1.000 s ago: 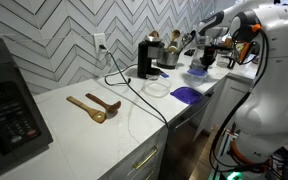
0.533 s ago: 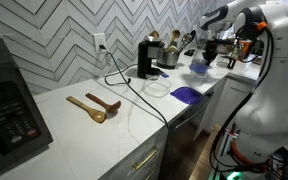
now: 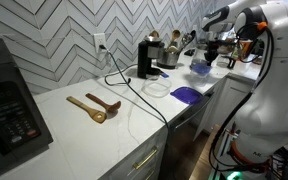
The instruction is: Unstack the clear containers then place the light blue lid on top of the container on the right.
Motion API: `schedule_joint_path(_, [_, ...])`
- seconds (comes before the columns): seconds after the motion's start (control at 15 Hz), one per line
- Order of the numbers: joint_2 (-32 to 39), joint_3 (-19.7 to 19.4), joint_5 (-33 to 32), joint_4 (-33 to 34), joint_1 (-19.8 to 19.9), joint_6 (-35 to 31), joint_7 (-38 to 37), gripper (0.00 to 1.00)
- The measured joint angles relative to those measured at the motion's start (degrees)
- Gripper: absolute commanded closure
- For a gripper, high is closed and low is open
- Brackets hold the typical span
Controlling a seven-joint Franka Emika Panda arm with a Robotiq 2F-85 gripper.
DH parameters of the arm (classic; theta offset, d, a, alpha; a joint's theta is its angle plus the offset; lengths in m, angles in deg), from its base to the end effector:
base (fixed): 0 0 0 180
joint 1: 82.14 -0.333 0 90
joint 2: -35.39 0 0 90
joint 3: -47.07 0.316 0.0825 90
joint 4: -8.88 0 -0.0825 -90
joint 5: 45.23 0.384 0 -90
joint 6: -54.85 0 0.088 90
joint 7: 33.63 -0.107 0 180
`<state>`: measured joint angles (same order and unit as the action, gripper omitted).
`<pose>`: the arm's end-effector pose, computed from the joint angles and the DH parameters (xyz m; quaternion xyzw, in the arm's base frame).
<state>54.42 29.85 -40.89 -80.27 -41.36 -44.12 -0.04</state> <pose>0.3630 -0.5272 0.4516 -0.9738 0.2152 0.0592 0.0438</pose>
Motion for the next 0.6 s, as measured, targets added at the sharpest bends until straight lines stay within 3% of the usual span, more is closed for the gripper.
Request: schedule_joint_path(0.6, [0.4,0.0,0.1,-3.1,0.0,-5.4,-0.5,0.98])
